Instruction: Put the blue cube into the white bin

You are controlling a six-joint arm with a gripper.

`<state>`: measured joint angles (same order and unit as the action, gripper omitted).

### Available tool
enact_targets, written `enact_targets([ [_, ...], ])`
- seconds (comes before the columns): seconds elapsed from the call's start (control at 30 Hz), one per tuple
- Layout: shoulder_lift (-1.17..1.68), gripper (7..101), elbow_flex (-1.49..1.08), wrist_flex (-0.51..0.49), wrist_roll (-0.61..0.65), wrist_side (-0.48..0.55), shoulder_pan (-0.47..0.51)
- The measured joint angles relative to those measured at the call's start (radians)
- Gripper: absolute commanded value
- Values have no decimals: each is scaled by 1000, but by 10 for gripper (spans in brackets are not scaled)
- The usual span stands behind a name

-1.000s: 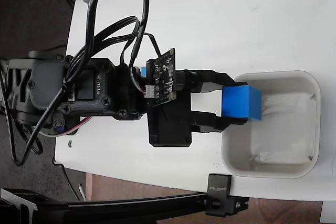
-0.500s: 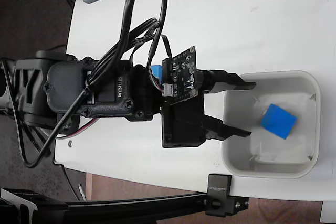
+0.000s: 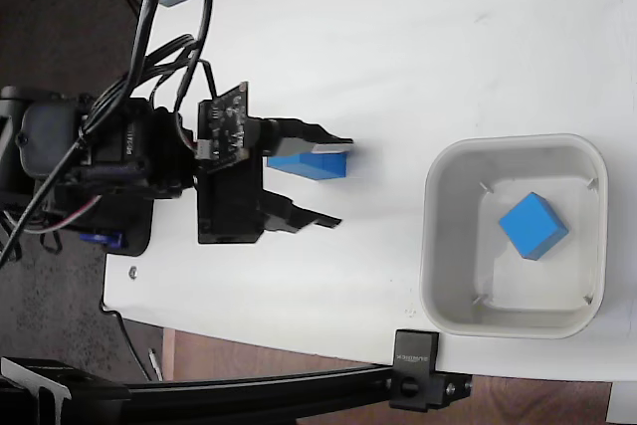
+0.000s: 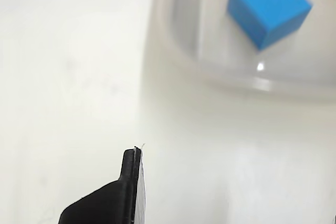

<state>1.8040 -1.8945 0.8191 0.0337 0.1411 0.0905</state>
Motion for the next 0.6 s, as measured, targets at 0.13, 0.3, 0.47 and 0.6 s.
enact_targets([
  [0.13, 268, 1003, -255, -20, -20, 2, -5],
  [0.3, 492, 1003, -503, -64, -55, 2, -6],
  [0.47, 719, 1003, -761, -124, -98, -15, -29],
  [0.6, 977, 1003, -928, -104, -115, -43, -34],
])
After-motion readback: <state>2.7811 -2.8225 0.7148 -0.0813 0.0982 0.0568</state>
